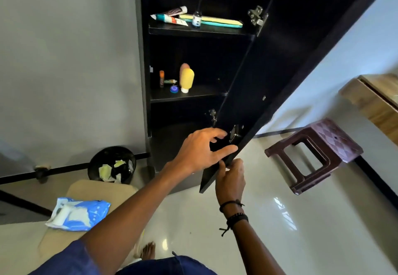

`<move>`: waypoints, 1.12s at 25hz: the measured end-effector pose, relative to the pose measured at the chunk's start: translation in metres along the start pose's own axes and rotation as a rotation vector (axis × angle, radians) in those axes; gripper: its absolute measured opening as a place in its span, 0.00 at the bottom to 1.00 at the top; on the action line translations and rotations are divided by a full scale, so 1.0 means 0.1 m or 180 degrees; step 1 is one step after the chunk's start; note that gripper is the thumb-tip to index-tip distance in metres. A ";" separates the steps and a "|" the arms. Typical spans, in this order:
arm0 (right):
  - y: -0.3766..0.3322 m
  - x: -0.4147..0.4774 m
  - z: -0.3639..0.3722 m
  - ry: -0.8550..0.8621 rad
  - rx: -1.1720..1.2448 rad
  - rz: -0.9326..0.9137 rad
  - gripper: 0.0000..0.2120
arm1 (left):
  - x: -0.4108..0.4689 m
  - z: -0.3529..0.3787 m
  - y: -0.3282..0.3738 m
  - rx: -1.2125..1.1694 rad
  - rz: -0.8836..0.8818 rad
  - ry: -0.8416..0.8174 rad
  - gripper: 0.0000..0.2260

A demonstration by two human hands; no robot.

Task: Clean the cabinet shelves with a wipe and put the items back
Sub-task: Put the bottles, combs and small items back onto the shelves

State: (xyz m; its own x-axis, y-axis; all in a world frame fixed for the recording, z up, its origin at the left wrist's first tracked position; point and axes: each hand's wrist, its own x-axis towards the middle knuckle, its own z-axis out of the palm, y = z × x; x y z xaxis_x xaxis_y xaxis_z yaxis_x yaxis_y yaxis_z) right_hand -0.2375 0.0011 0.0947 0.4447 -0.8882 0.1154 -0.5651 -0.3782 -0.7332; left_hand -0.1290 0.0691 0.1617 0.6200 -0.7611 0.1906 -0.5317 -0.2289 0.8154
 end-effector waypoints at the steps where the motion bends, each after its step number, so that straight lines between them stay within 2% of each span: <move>1: -0.08 -0.03 0.11 -0.0151 -0.0017 -0.0127 0.05 | 0.02 -0.10 -0.06 -0.0058 0.0006 -0.0010 0.23; 5: -0.55 0.04 0.60 -0.0668 -0.0396 -0.0368 0.09 | 0.08 -0.54 -0.42 -0.0156 -0.0069 0.0469 0.20; 12: -1.26 0.32 1.27 -0.1106 -0.0624 -0.0529 0.15 | 0.27 -1.11 -0.89 0.0344 -0.0392 0.1229 0.16; 17: -1.33 0.45 1.50 -0.1261 -0.0386 -0.0385 0.17 | 0.36 -1.21 -1.01 0.0503 -0.0544 0.1353 0.16; 23: -1.45 0.55 1.67 -0.1534 -0.0215 -0.0423 0.19 | 0.49 -1.33 -1.08 0.0831 -0.0690 0.1529 0.20; 28: -1.53 0.63 1.73 -0.1933 -0.0377 -0.0544 0.14 | 0.55 -1.39 -1.07 0.1025 -0.0894 0.1638 0.21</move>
State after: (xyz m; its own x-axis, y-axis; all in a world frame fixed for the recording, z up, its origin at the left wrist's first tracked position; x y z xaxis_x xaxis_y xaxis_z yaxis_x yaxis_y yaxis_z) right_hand -0.0025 0.0481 0.0983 0.8300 -0.5201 -0.2015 -0.5089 -0.5583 -0.6552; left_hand 0.0421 0.1356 0.1613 0.9138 -0.2778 0.2964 -0.4061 -0.6068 0.6833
